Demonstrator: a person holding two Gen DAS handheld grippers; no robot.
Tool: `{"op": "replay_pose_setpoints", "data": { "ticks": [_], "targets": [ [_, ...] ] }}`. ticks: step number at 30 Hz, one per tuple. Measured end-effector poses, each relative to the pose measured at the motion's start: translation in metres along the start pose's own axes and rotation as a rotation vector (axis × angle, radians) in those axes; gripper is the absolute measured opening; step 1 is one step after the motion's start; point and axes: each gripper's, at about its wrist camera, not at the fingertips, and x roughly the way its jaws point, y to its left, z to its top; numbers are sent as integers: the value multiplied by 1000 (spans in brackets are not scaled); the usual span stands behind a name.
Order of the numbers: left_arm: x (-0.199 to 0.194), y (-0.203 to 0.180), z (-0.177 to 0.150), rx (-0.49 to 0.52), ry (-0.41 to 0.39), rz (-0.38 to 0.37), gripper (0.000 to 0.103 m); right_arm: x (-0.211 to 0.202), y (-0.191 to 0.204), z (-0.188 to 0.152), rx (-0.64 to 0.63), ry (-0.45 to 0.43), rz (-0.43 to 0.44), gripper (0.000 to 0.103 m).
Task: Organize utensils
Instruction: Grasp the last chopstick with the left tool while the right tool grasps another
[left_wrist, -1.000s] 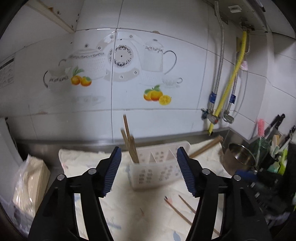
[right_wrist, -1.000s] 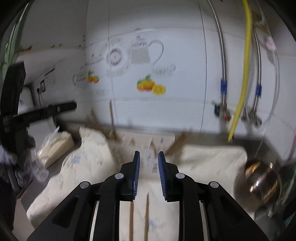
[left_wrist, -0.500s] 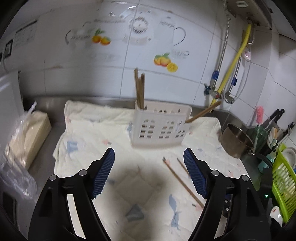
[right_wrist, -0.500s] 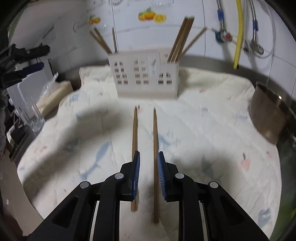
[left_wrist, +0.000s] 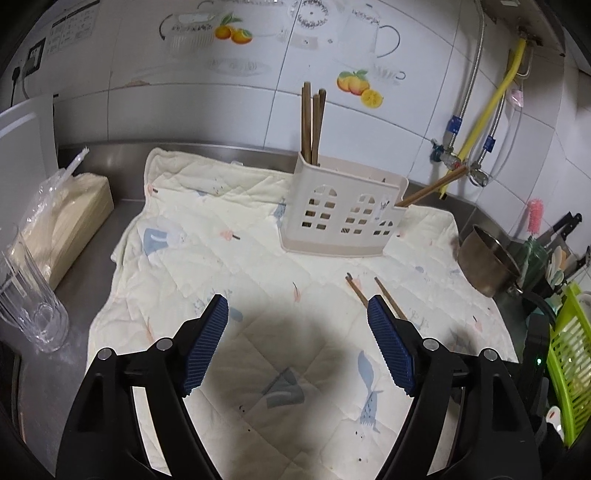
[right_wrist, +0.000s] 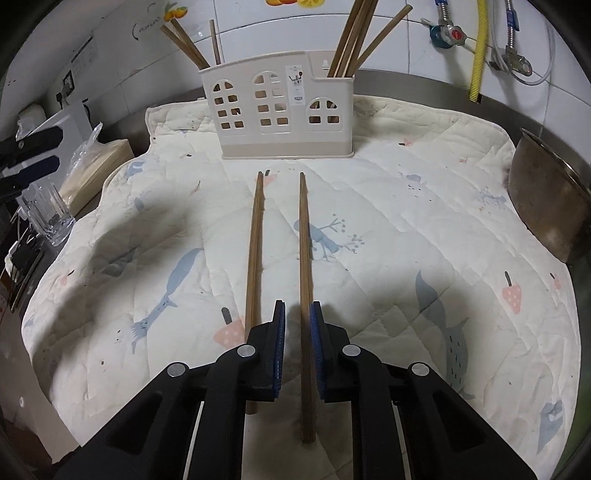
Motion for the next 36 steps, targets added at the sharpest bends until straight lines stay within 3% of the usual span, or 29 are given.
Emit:
{"op": "replay_pose_setpoints", "data": {
  "ticks": [18, 36],
  "targets": [
    [13, -18, -23, 15, 71, -35, 77, 5, -2, -3, 4, 18, -20, 6],
    [38, -88, -77, 72, 192, -119, 75, -67, -28, 10, 87, -187, 18, 6]
  ]
}}
